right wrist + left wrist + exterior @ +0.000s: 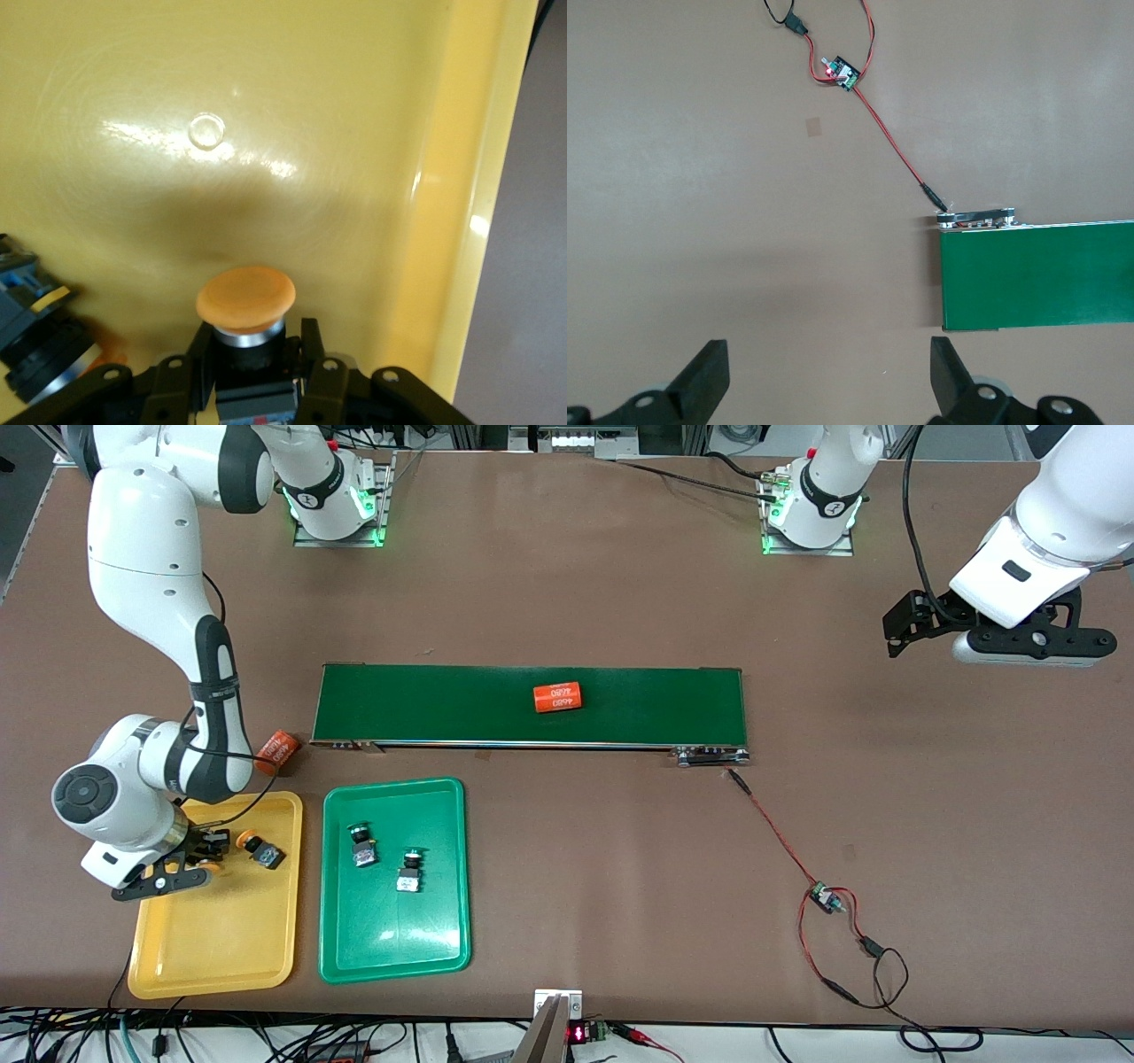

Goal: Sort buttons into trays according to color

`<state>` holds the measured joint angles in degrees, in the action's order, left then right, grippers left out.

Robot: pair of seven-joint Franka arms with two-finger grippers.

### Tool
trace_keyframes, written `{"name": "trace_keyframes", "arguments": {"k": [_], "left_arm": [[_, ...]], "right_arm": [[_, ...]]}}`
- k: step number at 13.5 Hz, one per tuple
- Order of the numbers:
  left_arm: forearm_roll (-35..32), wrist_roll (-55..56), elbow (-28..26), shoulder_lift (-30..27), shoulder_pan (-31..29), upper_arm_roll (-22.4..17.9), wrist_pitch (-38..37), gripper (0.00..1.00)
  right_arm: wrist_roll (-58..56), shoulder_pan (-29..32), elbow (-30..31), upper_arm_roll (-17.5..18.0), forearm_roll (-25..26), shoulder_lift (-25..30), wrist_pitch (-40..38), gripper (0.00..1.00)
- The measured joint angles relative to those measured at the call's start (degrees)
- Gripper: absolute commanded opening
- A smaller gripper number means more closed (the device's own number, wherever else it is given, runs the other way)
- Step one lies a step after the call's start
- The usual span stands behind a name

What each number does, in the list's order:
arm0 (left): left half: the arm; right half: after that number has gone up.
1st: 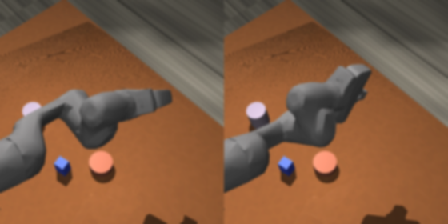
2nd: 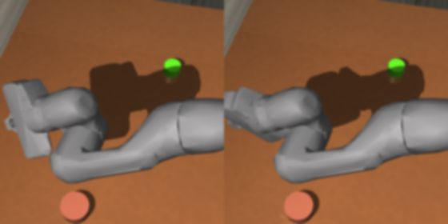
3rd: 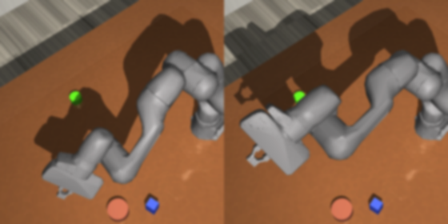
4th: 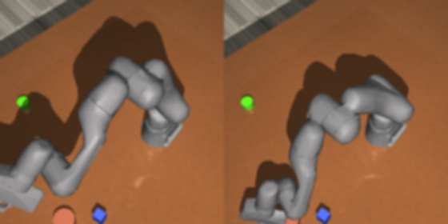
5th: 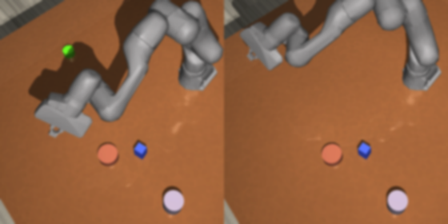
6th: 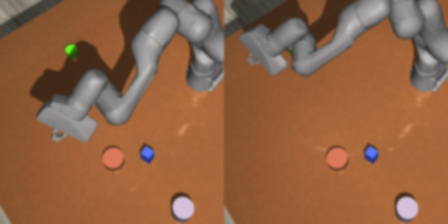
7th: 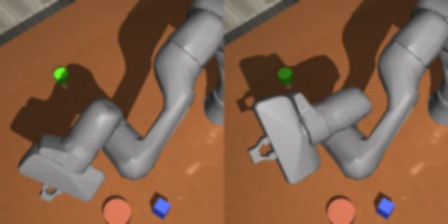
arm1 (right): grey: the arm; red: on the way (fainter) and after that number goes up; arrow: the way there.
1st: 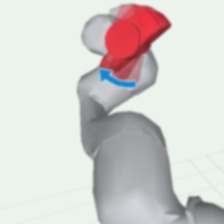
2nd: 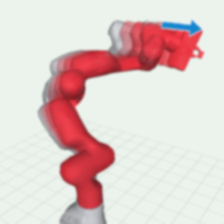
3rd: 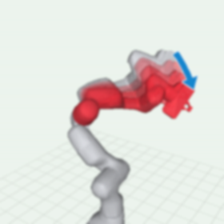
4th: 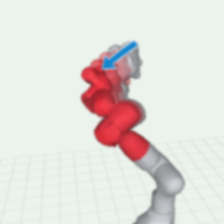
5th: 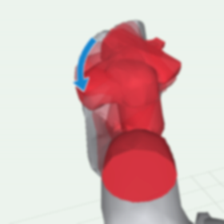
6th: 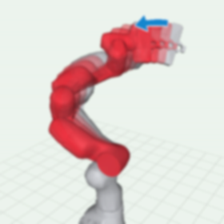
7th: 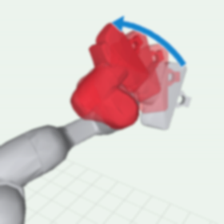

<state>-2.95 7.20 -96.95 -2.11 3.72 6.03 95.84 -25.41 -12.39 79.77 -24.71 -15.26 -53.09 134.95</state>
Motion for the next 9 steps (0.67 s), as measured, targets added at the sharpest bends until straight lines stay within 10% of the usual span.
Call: {"name": "trace_keyframes", "arguments": {"k": [9], "left_arm": [[0.0, 0.0, 0.0, 0.0, 0.0, 0.0, 0.0, 1.0]], "right_arm": [[-0.2, 0.1, -3.1, -0.1, -5.7, 14.0, -23.3, 1.0]]}}
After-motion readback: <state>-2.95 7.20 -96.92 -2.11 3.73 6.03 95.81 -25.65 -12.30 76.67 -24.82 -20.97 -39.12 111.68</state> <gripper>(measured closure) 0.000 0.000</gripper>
